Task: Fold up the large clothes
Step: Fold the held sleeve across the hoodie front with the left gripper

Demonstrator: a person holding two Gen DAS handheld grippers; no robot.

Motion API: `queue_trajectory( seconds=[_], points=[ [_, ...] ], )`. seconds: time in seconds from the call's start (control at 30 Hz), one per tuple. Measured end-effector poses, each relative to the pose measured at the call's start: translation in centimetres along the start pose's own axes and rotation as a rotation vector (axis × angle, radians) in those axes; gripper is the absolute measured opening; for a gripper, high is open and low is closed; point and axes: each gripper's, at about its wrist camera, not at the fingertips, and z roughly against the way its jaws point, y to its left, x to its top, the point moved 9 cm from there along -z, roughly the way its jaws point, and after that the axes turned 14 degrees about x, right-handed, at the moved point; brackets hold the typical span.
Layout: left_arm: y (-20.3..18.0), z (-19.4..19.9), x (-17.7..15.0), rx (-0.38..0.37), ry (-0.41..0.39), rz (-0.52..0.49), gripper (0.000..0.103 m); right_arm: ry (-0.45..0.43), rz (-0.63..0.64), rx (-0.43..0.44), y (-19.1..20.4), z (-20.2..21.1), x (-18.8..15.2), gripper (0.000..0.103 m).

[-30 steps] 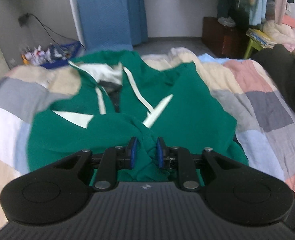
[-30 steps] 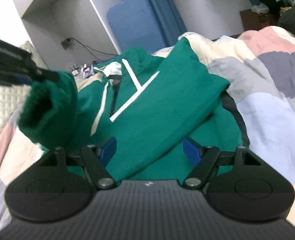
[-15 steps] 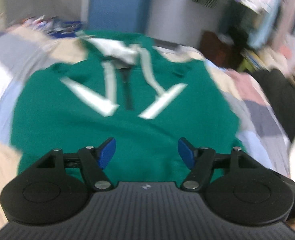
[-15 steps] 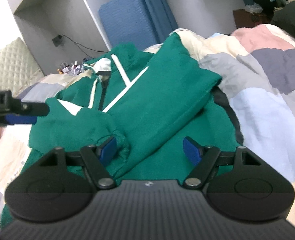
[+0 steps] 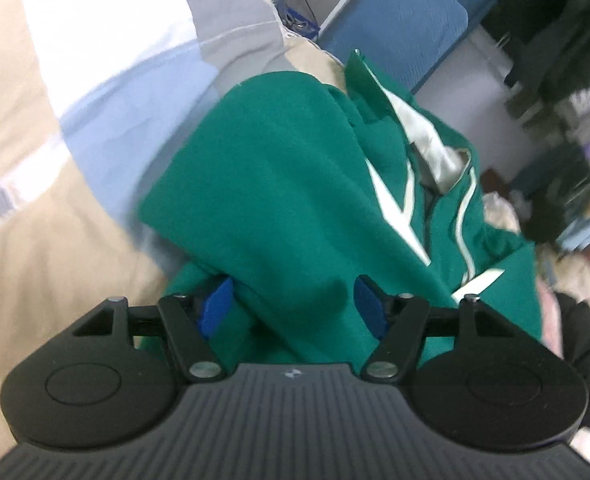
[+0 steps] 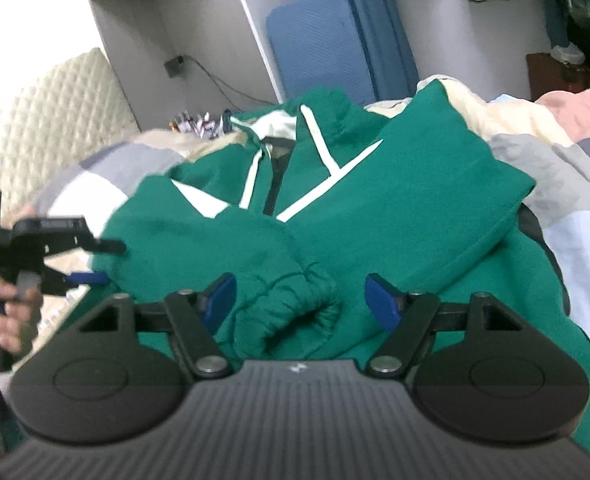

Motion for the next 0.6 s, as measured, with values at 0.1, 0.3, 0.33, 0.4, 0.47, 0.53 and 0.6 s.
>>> queue_trajectory(
  seconds=[0.1, 0.3, 0.33, 0.4, 0.47, 0.53, 0.6],
  points=[
    [-0.2, -1.7, 0.1, 0.044, 0.016, 0.019, 0.052, 0.039, 0.032, -0.028, -0.2, -1.3, -0.6, 0.050],
    [0.4, -2.7, 0.4, 0.106, 0.016, 0.024, 0.023, 0.035, 0.104, 0.044, 1.4, -3.0, -0.6, 0.032],
    [0.6, -2.8, 0.4, 0.118, 0.015, 0.021, 0.021, 0.034, 0.129, 0.050, 1.9, -3.2, -0.6, 0.032],
    [0.7, -3.1, 0.0, 0.147, 0.009, 0.000, 0.021, 0.062, 0.163, 0.031, 2.1, -3.9, -1.1, 0.031],
    [0.5, -3.3, -0.2, 0.168, -0.005, -0.032, 0.021, 0.104, 0.160, -0.001, 1.5, -4.7, -2.0, 0.031],
    [0.2, -3.2, -0.3, 0.183, -0.024, -0.066, 0.021, 0.121, 0.140, -0.014, 0.9, -5.1, -2.3, 0.030],
    [-0.3, -2.8, -0.3, 0.195, -0.045, -0.106, 0.021, 0.117, 0.123, -0.014, 0.7, -5.0, -2.2, 0.030]
  ],
)
